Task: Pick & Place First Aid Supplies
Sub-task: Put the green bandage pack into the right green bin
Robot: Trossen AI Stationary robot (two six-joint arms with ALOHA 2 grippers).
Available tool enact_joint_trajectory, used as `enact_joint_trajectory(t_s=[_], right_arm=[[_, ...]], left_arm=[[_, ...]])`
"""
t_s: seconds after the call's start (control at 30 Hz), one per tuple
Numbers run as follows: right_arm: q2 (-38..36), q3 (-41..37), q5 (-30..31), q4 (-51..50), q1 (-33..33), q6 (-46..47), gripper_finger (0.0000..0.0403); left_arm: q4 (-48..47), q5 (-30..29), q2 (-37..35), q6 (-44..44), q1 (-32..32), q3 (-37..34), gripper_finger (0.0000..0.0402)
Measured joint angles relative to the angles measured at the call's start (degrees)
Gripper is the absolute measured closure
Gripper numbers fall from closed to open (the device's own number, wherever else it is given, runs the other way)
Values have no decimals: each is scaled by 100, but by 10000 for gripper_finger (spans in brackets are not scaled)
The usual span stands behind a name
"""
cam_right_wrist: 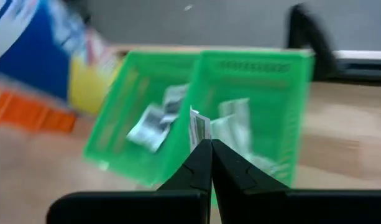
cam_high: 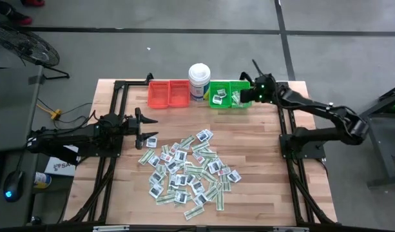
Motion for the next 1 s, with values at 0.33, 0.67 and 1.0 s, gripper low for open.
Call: enact_joint_trajectory(t_s=[0.33, 0.67, 1.0], right_arm=[[706, 2, 37, 582, -383, 895, 403], [1732, 407, -412, 870, -605, 804, 403], [1919, 544, -704, 604, -677, 795, 387]], left_arm=[[-2, 1, 1, 0, 0, 0, 163], [-1, 1, 2, 0, 0, 0, 163], [-2, 1, 0, 0, 0, 0, 163]])
